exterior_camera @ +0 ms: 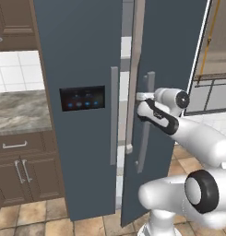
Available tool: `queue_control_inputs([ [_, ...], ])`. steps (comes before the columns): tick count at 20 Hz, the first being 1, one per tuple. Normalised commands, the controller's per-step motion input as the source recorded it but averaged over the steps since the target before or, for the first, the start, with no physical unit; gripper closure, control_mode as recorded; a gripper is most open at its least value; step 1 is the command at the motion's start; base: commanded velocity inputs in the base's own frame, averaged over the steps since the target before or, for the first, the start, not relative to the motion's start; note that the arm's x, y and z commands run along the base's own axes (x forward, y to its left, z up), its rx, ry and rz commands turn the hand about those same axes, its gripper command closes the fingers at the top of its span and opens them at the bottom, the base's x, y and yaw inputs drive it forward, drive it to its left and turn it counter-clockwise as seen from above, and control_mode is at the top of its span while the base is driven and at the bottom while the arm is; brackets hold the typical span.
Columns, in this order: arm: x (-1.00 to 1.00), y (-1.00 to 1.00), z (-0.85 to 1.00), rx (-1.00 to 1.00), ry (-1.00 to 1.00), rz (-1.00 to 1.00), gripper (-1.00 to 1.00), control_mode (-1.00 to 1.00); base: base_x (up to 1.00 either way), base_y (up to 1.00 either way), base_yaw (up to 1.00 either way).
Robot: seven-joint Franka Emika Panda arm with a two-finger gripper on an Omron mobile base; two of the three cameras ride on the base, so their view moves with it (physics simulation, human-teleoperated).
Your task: Retrieve the sausage and cheese from the fridge and place them on the cutting board on the counter.
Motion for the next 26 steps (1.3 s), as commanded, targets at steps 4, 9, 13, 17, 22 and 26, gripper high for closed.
queue_control_inputs([
  [4, -0.86, -0.69, 0.00, 0.00, 0.06, 0.05, 1.00, -1.00, 0.00, 0.00, 0.00],
  [9, -0.89, -0.86, 0.00, 0.00, 0.02, 0.03, 1.00, -1.00, 0.00, 0.00, 0.00],
  [13, -0.79, -0.95, 0.00, 0.00, 0.00, 0.01, 1.00, -1.00, 0.00, 0.00, 0.00],
  [17, -0.54, -0.91, 0.00, 0.00, 0.00, 0.05, 1.00, -1.00, 0.00, 0.00, 0.00],
  [22, -0.24, -0.83, 0.00, 0.00, 0.00, 0.10, 1.00, -1.00, 0.00, 0.00, 0.00],
  [26, 0.06, -0.29, -0.12, 0.00, 0.00, 0.25, -1.00, -1.00, 0.00, 0.00, 0.00],
])
